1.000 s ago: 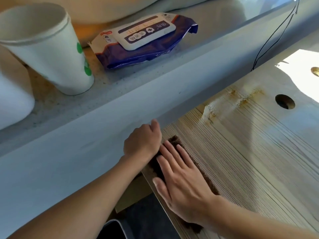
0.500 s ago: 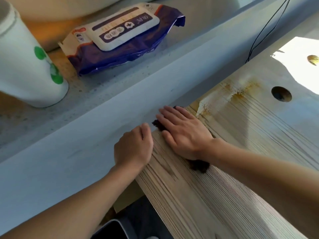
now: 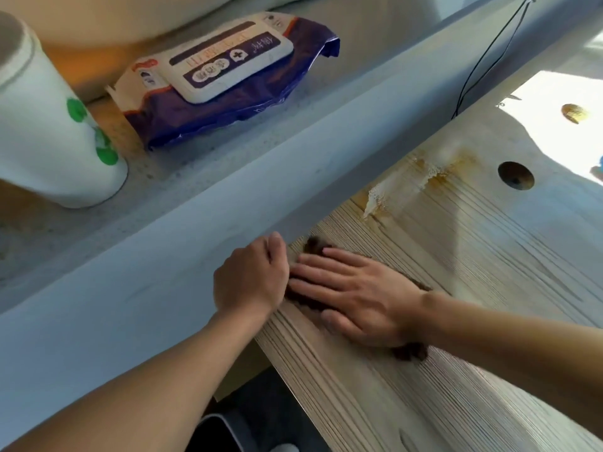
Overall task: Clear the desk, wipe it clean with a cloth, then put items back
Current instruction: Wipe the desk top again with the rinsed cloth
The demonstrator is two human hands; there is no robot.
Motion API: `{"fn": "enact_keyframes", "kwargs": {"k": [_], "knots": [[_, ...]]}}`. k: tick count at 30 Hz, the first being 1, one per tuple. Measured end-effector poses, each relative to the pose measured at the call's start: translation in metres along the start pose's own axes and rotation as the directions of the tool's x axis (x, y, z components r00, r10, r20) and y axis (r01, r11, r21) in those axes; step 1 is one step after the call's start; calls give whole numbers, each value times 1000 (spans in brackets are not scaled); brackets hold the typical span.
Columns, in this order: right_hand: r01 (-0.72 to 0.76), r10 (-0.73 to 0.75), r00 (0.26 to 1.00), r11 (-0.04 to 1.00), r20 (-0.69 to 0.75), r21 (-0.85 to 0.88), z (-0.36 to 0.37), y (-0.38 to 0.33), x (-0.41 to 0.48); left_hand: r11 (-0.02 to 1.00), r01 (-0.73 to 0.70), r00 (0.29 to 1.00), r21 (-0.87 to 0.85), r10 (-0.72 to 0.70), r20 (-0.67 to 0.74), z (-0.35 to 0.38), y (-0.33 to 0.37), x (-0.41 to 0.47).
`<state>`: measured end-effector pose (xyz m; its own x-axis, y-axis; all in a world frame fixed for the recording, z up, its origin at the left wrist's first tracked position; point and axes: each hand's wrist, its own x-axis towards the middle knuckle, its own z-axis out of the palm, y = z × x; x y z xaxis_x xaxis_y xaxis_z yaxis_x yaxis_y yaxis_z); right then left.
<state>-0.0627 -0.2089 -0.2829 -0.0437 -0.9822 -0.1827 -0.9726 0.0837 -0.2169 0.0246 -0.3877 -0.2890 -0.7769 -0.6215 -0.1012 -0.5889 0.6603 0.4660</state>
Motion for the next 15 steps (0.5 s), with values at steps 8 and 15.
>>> {"fn": "enact_keyframes", "kwargs": {"k": [8, 15], "knots": [[-349, 341, 932, 935, -121, -59, -5, 18, 24, 999, -34, 999, 19, 35, -4, 0, 3, 0], [137, -137, 991, 989, 12, -47, 19, -59, -41, 996, 45, 994, 80, -52, 95, -2, 12, 2]]}}
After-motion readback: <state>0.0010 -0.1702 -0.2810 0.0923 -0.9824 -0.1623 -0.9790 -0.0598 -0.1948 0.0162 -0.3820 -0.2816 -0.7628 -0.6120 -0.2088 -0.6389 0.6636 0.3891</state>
